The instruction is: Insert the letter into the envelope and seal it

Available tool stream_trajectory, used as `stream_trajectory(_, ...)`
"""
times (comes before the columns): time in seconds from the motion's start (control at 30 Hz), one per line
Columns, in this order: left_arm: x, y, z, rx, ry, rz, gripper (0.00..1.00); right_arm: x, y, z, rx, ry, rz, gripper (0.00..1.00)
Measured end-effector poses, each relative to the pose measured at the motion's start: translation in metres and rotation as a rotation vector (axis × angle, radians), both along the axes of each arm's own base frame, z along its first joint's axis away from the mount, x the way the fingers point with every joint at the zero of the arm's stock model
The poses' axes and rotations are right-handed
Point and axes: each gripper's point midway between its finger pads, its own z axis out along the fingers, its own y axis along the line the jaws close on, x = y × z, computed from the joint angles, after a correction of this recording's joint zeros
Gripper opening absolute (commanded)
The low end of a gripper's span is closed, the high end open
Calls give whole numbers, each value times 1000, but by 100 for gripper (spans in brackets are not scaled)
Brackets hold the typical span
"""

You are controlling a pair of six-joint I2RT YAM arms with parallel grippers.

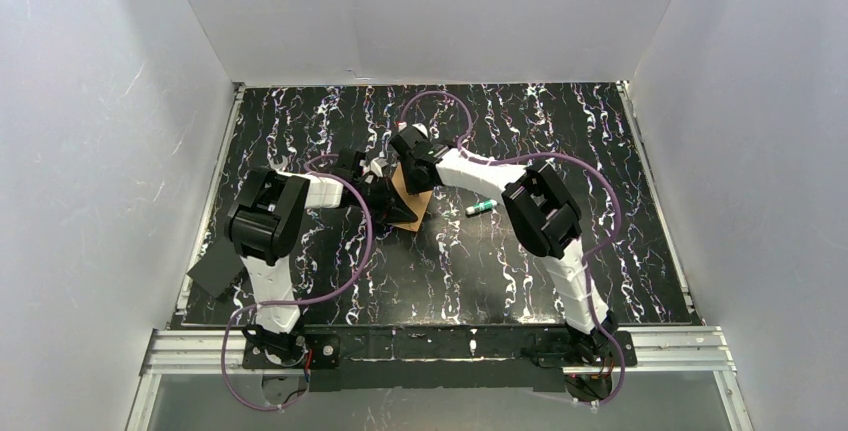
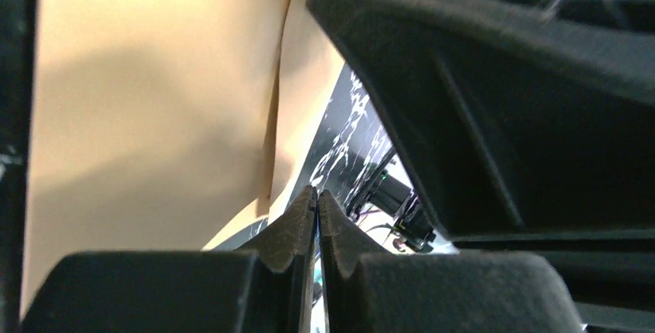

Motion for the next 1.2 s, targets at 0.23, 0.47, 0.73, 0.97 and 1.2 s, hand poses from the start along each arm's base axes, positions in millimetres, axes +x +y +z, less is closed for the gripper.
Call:
stream_trajectory(0.23,20,-5,-5,-16,-2,76,0,1,-1,1,31,6,-13,17)
stream_trajectory(0.47,21,-2,-20,6,43,118,0,0,1,6,18,-27,35,22)
stream_trajectory(0.73,17,2,-20,67,90,93,0,-16,7,9,-29,-119,123,21)
stream_trajectory(0.97,13,3,-20,72,109,88,0,-19,10,10,-51,-89,140,19)
stream_trajectory(1.2,12,3,-20,57,101,83,0,-11,6,9,-86,-20,125,19)
